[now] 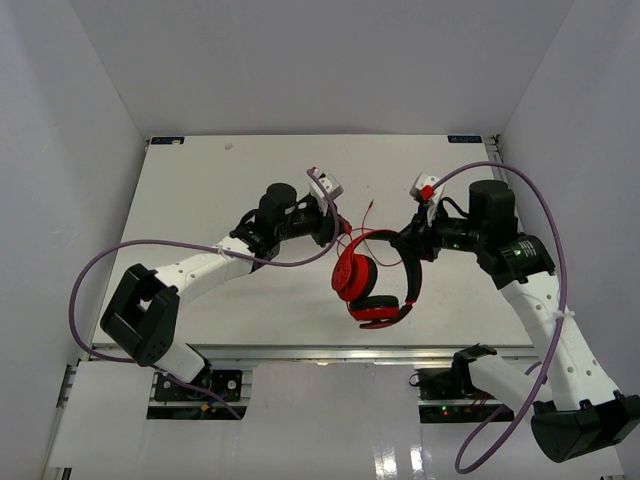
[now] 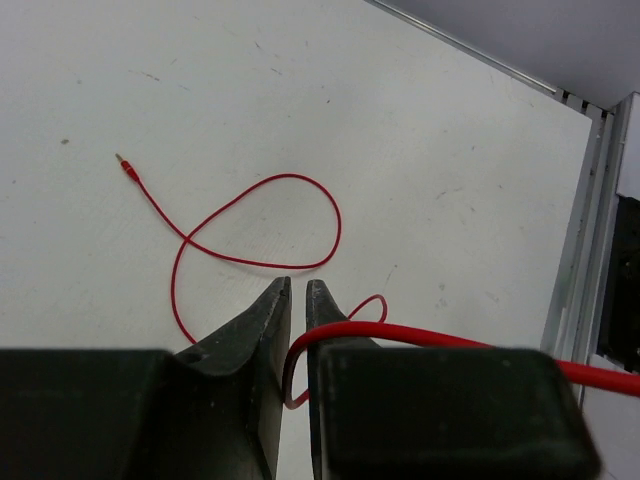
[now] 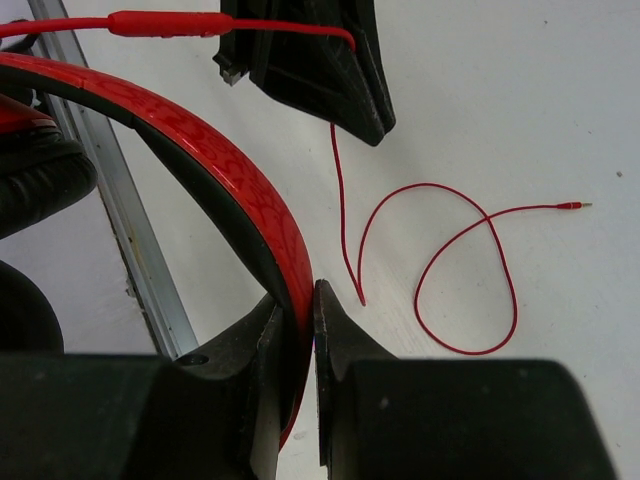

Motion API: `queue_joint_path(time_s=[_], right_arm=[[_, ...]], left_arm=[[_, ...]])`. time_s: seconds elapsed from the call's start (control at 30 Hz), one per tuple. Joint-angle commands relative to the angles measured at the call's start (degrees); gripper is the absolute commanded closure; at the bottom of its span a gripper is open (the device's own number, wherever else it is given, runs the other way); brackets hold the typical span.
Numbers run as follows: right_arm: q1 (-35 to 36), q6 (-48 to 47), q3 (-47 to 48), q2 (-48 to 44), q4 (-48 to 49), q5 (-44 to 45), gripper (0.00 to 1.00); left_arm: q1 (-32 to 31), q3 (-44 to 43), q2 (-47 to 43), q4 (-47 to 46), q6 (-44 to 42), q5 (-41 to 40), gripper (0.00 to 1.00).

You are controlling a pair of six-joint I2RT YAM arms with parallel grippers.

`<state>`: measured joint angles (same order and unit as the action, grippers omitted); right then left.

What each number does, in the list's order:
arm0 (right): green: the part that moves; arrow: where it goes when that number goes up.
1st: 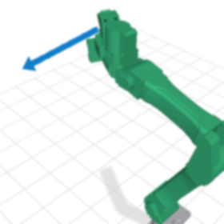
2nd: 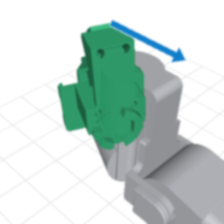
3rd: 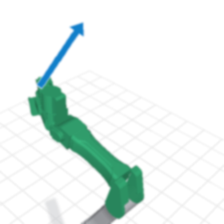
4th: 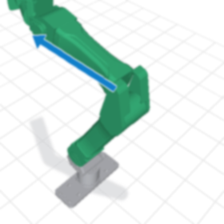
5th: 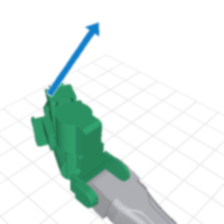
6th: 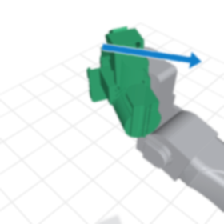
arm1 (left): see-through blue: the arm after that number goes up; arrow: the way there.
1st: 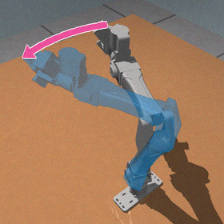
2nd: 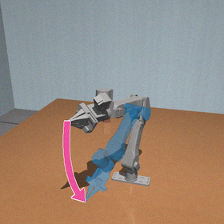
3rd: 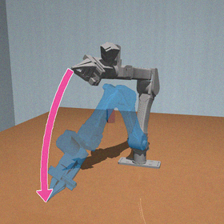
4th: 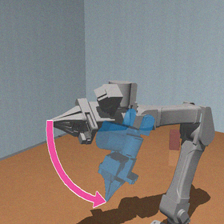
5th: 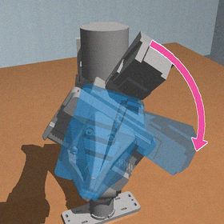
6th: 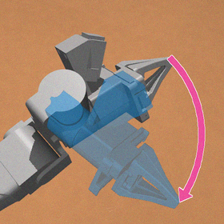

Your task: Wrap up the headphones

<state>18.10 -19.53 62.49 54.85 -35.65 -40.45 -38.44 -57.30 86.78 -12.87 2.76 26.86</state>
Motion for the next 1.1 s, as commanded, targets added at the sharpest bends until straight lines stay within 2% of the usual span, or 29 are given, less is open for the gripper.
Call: queue_joint_path(time_s=[0.0, 0.13, 0.3, 0.63, 1.07], right_arm=[[-2.8, 5.6, 6.0, 1.0, 2.0, -7.1, 0.92], [-5.1, 8.6, 8.2, 2.7, 2.6, -8.6, 0.92], [-8.0, 13.0, 9.7, 4.2, 4.4, -10.7, 0.92], [-13.9, 23.6, 14.1, 7.9, 8.8, -9.1, 0.92], [-17.4, 33.4, 14.5, 10.3, 13.2, 1.0, 0.92]], left_arm=[[0.4, 5.0, -2.0, -17.2, 11.5, 5.3, 0.70], [0.4, 8.6, -0.9, -27.0, 17.0, 7.3, 0.66], [-0.3, 10.8, 1.8, -37.4, 22.9, 8.6, 0.66], [-5.5, 9.9, 8.4, -41.6, 23.3, 7.4, 0.66], [-11.9, 12.8, 14.3, -50.9, 25.2, 2.7, 0.65]])
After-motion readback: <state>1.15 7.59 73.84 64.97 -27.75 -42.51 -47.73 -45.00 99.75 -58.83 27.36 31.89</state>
